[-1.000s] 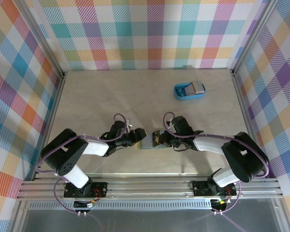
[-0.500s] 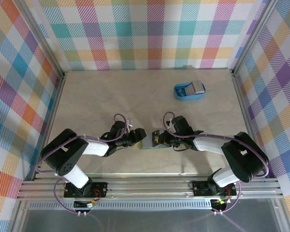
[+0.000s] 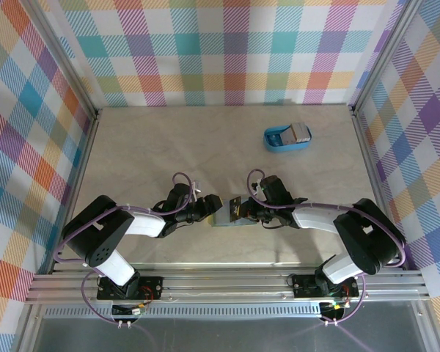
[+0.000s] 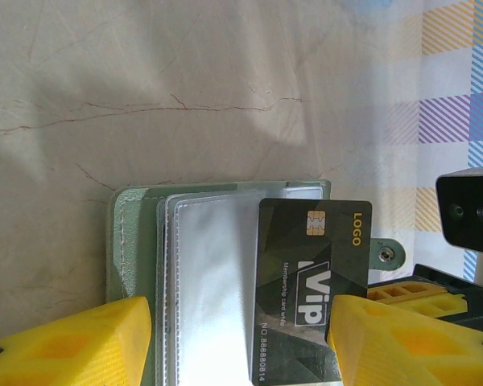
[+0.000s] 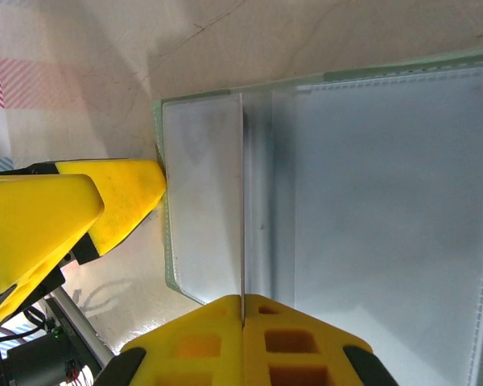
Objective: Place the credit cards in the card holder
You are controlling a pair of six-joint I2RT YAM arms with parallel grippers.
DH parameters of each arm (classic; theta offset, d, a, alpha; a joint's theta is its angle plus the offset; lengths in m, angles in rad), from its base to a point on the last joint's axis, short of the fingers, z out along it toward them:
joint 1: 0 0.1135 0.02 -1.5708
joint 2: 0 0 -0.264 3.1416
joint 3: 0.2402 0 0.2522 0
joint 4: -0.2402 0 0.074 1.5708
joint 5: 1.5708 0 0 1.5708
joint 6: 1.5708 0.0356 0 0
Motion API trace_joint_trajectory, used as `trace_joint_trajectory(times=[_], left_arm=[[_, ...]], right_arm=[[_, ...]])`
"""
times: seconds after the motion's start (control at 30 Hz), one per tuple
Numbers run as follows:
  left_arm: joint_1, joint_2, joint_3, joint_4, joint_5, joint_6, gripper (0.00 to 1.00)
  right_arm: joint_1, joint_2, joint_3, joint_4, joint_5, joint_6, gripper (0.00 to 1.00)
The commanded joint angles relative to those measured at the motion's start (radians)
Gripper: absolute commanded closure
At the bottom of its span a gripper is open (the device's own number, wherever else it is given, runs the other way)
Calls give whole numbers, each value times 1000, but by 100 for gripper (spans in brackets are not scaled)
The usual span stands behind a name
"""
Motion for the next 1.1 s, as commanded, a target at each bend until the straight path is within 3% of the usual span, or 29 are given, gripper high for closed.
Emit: trace_joint_trajectory(times=[0.0, 0.27, 1.07], left_arm=[[-24, 25, -9, 1, -10, -4, 39], [-26, 19, -17, 2, -16, -5, 39], [-30, 37, -20, 20, -13, -6, 39]], right_arm=[[2, -21, -9, -6, 2, -6, 100], [-5, -135, 0, -119, 75, -54, 100], [-10, 5, 11, -28, 1, -2, 100]])
